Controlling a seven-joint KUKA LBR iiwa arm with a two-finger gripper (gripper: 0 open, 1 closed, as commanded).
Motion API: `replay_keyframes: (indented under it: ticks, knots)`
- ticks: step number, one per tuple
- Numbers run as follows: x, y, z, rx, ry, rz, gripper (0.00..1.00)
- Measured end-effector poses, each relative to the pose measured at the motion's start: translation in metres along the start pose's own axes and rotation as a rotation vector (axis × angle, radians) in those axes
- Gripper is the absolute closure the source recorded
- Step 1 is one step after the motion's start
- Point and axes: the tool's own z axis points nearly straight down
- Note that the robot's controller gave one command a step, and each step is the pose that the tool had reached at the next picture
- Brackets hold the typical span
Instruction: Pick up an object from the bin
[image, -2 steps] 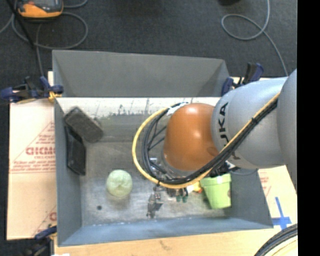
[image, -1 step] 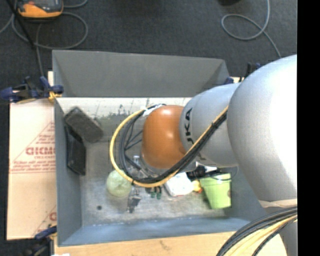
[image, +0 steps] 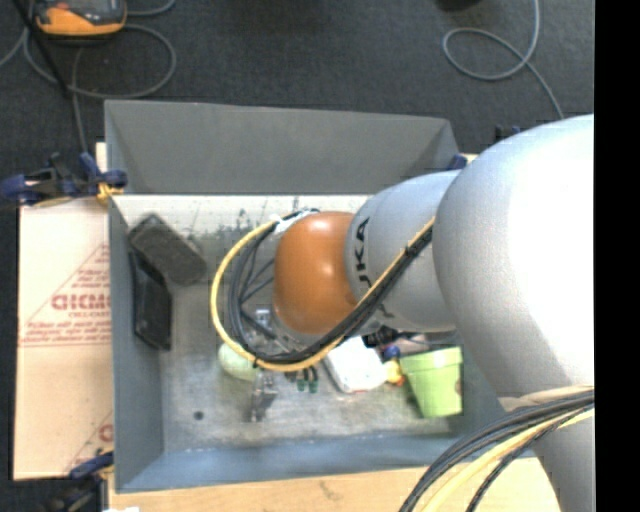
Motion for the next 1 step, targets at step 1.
replay_keyframes:
  ticks: [1]
  knots:
    - [-0.0032,0.0069,0.0029,-0.002,0.008,0.300,0.00]
